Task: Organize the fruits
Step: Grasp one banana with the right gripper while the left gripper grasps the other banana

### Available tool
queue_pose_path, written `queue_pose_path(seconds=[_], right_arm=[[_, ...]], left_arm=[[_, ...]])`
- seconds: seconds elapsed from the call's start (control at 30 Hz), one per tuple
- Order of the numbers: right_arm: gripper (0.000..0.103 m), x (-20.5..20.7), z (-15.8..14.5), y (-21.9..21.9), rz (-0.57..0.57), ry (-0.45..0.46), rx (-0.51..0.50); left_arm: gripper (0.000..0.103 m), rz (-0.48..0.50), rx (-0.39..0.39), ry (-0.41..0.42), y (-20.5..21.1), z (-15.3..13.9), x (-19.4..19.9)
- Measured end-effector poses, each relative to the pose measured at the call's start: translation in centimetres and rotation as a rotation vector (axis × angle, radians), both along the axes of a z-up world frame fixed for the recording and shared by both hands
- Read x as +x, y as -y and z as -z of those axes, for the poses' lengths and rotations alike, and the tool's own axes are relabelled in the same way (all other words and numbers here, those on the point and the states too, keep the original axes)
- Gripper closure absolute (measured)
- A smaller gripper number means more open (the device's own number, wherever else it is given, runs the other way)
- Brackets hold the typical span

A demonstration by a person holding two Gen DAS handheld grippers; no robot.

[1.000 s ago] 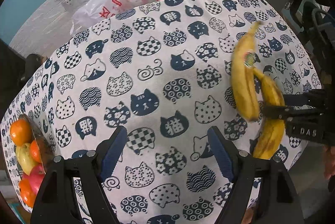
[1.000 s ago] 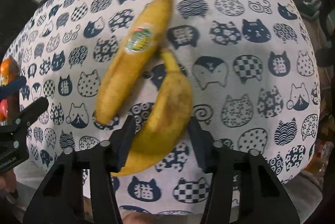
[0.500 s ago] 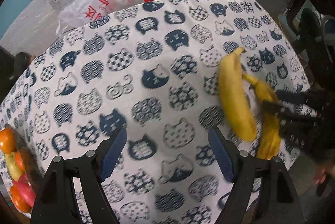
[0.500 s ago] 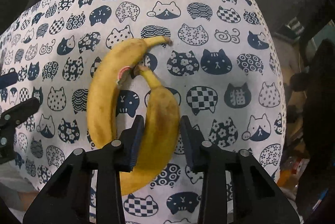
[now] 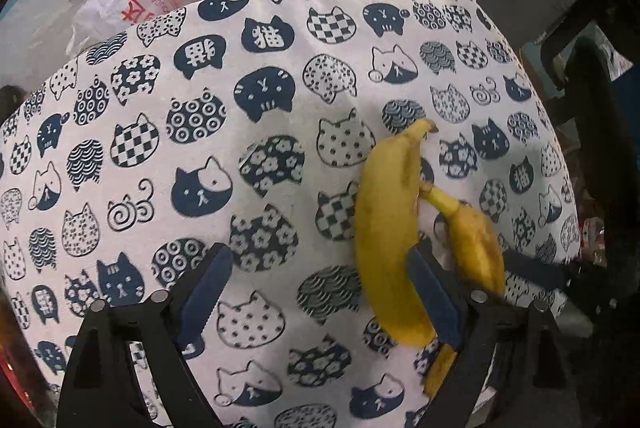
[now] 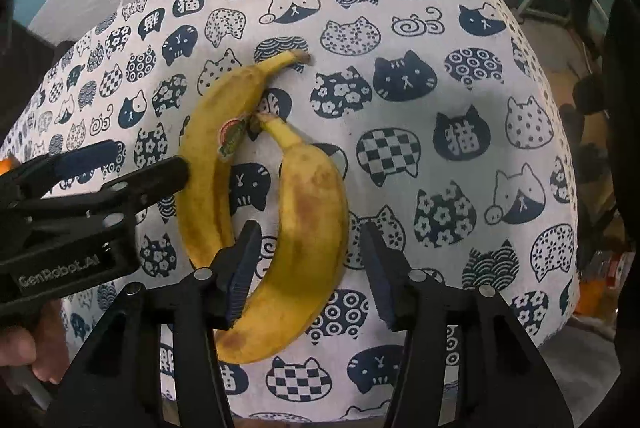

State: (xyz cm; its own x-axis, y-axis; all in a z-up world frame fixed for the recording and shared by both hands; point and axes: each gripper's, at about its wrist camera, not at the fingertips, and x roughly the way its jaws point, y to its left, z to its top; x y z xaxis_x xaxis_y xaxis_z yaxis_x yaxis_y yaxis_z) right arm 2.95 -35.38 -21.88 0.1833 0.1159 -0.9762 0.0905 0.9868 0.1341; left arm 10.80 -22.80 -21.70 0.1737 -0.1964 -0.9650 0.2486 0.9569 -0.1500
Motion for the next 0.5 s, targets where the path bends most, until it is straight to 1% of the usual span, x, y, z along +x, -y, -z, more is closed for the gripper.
queue_pose_path(seconds=[0.13, 0.17, 0.23, 0.3, 0.4, 0.43, 0.5], right_arm=[[0.05, 0.0, 0.8, 0.3, 0.003, -0.013, -0.01], [0.05, -0.1, 0.2, -0.2, 0.006, -0.014, -0.016], [0.05, 0.0, 0.3, -0.3, 0.014, -0.017, -0.023], [0.05, 0.1, 0.4, -0.2, 0.02, -0.018, -0.026], [0.049, 0.6, 0.6, -0.3, 0.028, -0.02, -0.028], [0.049, 0.7, 0.4, -0.3, 0.031, -0.02, -0.029], [0.047, 0.6, 0.6, -0.1, 0.031, -0.023, -0.032]], left_arm=[[0.012, -0.014, -0.017, -0.016, 0.2, 0.4, 0.6], [0.012, -0.022, -0.027, -0.021, 0.2, 0.4, 0.6], [0.012, -0.025, -0.04, -0.028, 0.4, 0.7, 0.7], [0.012, -0.022, -0.032, -0.033, 0.5, 1.0, 0.8], [0.012, -0.019, -0.04, -0.029, 0.7, 1.3, 0.7], [0.013, -0.016, -0.047, -0.028, 0.7, 1.3, 0.7], [0.02, 0.0, -0.072, -0.024, 0.8, 1.4, 0.4]])
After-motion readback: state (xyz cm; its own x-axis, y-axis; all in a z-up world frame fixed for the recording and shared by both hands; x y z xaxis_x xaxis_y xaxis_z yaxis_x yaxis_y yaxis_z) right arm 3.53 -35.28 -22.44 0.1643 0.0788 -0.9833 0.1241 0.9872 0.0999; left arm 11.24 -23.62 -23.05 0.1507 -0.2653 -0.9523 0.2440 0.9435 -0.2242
